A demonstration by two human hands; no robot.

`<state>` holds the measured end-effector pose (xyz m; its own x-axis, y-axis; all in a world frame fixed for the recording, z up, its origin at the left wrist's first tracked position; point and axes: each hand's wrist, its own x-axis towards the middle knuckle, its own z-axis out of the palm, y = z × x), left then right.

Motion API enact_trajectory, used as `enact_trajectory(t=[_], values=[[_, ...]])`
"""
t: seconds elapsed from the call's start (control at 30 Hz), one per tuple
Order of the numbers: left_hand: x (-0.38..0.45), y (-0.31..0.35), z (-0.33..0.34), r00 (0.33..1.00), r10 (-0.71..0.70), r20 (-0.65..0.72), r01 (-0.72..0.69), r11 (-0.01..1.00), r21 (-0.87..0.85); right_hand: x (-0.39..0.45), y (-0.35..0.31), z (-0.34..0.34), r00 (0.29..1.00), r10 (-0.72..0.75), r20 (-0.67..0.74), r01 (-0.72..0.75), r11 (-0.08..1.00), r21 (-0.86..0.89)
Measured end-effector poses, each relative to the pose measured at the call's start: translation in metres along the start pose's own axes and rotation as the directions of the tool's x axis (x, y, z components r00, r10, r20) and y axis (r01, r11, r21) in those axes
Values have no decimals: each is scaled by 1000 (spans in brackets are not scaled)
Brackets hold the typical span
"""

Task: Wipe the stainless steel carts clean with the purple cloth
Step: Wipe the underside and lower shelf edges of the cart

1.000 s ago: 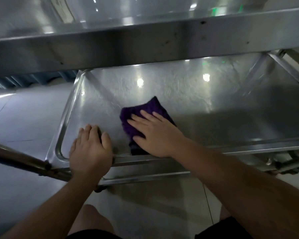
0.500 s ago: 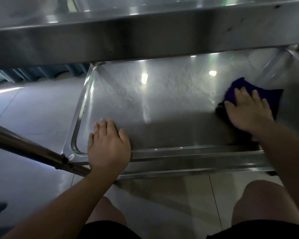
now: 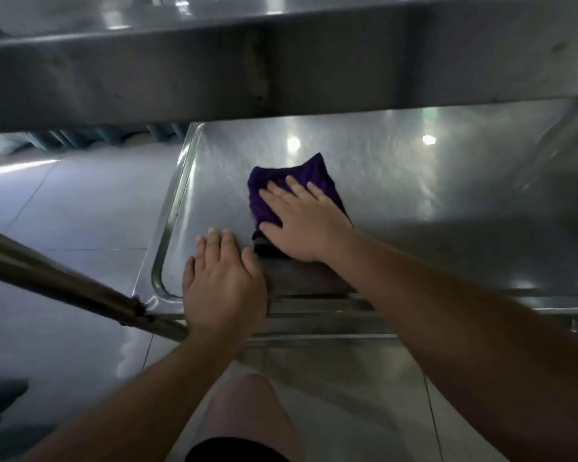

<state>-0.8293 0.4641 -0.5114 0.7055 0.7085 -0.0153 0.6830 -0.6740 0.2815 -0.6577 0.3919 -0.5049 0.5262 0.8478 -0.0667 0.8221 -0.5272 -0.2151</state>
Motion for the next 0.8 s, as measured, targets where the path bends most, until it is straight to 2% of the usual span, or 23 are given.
enact_trajectory(t=[0.13,0.3,0.4,0.53,0.63,0.73,0.8], values=[[-6,3,-2,999,-2,-46,1,1000,-29,-50,8,1,985,-167,47,166,986,21],[-9,1,-2,997,-23,-76,21,999,-30,-115,25,-3,941,-307,142,301,952,61],[-10,0,-1,996,-25,-90,21,999,-43,-140,34,-2,922,-369,121,369,929,21],[-10,1,1,988,15,-155,-25,998,-62,-158,35,-1,921,-385,52,384,923,43],[-13,0,1,972,81,-222,-90,996,-28,-178,28,4,914,-384,-131,392,919,38],[-12,-4,0,962,175,-212,-162,984,76,-193,29,13,878,-390,-278,404,915,-7],[-14,-4,-1,942,244,-228,-215,966,145,-202,32,23,830,-438,-345,457,889,-29]])
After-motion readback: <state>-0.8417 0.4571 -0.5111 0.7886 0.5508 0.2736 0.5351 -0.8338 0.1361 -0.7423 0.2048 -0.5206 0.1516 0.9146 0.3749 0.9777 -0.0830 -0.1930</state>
